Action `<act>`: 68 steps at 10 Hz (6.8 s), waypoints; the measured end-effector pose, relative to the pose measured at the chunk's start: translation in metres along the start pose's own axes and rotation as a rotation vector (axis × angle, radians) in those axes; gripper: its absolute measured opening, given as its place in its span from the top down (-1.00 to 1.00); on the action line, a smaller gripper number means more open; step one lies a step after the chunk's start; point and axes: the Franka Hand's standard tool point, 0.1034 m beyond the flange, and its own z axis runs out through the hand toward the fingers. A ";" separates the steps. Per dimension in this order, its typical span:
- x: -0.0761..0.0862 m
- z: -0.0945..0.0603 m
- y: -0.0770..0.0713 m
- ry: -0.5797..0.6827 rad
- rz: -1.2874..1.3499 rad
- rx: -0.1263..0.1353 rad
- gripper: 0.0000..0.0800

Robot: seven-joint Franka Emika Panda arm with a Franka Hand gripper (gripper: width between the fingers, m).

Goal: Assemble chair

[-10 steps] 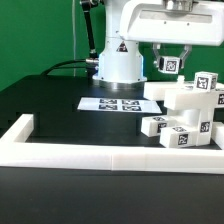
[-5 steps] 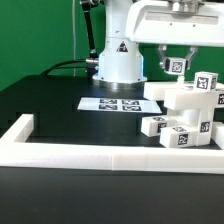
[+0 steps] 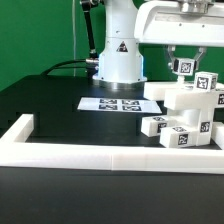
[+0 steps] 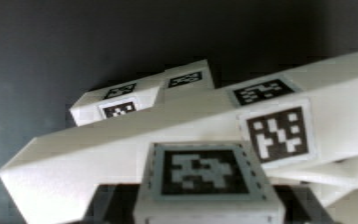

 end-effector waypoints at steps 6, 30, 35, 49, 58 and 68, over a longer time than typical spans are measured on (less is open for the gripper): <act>0.000 0.005 0.006 -0.003 -0.008 -0.008 0.31; 0.010 0.013 0.026 0.011 0.387 -0.015 0.31; 0.010 0.013 0.025 0.010 0.770 0.002 0.31; 0.009 0.014 0.025 -0.031 1.709 0.063 0.31; 0.008 0.016 0.018 -0.024 1.301 0.061 -0.62; 0.007 0.016 0.022 0.003 0.524 0.061 -0.62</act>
Offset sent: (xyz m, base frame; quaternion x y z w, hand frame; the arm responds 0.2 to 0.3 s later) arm 0.0094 -0.0102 -0.0041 0.0044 0.0067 0.0045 1.0000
